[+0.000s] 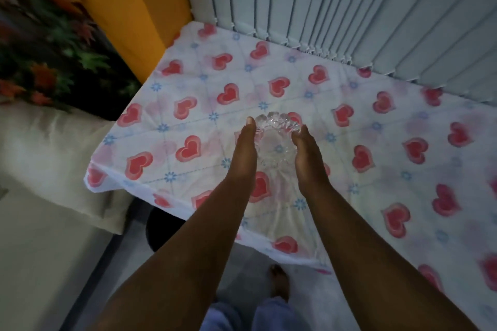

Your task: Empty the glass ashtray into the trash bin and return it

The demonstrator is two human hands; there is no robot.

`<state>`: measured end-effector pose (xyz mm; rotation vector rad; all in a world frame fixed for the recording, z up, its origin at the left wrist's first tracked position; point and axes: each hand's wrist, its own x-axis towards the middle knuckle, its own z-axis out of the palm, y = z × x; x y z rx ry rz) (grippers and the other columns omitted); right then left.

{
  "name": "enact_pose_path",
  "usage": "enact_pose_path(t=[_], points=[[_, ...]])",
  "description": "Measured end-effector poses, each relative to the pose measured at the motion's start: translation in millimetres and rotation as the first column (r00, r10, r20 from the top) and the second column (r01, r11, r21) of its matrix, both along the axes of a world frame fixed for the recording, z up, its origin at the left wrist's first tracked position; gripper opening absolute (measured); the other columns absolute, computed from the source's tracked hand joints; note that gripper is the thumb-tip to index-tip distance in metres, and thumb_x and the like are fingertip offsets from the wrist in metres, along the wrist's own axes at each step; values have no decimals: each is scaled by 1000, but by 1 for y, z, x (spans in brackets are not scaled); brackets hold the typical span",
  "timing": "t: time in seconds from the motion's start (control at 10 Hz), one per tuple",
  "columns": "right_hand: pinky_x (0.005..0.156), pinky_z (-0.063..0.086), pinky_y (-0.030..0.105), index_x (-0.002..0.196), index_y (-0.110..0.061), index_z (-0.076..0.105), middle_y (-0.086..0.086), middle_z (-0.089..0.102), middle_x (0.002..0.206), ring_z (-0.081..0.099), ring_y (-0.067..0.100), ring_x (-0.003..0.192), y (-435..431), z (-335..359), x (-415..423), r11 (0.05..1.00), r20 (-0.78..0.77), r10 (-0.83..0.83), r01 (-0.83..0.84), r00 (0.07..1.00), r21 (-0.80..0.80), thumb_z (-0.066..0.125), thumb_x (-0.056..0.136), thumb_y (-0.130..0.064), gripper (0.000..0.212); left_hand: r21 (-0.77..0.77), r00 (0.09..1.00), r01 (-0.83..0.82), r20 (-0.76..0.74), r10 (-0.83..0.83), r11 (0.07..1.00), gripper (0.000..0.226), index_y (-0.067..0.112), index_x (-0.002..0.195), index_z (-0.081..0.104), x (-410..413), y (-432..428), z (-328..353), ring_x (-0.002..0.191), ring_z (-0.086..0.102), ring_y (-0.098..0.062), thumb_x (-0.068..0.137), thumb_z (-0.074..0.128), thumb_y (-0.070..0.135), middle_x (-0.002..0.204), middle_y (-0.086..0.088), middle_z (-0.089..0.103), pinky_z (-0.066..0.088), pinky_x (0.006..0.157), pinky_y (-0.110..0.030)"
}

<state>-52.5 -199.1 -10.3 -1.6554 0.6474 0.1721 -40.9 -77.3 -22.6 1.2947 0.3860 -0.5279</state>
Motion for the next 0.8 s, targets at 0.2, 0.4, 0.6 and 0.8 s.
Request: enact_pose_path(t=[0.2,0.4,0.6,0.8], points=[[107,32,33,144,-20,43,4,46,149,41,23,137,-14,-23,3,998,16,51,-52,999,23,35,97,-43,53,81,999,-28,-40,32,996,74,36,159,32,1,-16,-4,159,25,-27,95,27,74,172,1,25,20,126,-48],[119,26,47,152,-22,27,3,32,159,31,22,145,-13,-39,0,995,-12,89,-89,996,-34,38,92,-47,66,170,994,-72,-72,85,983,86,37,159,30,-1,-21,-21,162,15,-26,86,30,82,175,2,17,13,130,-55],[122,17,45,155,-15,20,4,19,163,18,21,150,-16,-44,-1,975,-5,166,-165,986,-148,36,102,-36,58,320,995,40,-98,-9,947,92,36,161,21,0,-19,-30,163,8,-26,84,23,86,176,3,8,9,130,-58],[124,10,42,156,-15,11,4,9,165,12,21,151,-29,-16,-1,955,3,212,-207,977,-213,31,104,-37,60,358,998,20,-56,0,933,90,32,158,35,3,0,-20,158,27,-29,85,26,84,171,0,28,20,129,-56]])
